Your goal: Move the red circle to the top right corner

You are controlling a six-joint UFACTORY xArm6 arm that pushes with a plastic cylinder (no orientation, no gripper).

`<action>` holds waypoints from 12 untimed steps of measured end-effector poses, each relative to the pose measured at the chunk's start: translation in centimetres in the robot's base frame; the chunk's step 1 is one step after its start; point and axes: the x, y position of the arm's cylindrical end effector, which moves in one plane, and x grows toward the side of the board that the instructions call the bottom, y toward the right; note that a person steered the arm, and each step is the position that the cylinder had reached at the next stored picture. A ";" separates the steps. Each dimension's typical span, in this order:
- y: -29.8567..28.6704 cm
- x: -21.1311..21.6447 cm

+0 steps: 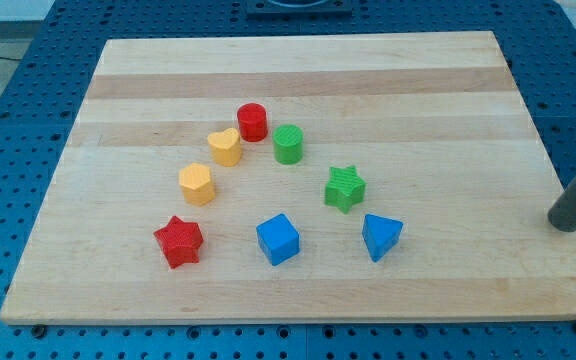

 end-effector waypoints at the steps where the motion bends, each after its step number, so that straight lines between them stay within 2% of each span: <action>1: 0.0 0.0; 3: -0.7 0.0; 5: -7.5 1.1; 7: -10.7 5.9; 9: -12.5 4.8; 12: -14.2 -0.3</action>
